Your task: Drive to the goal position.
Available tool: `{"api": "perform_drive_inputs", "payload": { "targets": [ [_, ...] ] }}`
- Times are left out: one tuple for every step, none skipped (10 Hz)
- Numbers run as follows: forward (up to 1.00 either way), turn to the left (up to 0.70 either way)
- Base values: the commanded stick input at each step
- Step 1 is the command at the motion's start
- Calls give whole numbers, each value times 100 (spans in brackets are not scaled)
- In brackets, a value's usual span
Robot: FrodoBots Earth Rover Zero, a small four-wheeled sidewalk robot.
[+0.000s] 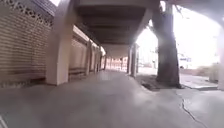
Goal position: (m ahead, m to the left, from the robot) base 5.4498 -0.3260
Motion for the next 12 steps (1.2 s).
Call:
{"api": "perform_drive_inputs", "payload": {
  "targets": [
    [70,0],
    [70,0],
    [70,0],
    [70,0],
    [70,0],
    [70,0],
    [70,0],
    [70,0],
    [70,0],
    [70,0],
    [70,0],
    [70,0]
  ]
}}
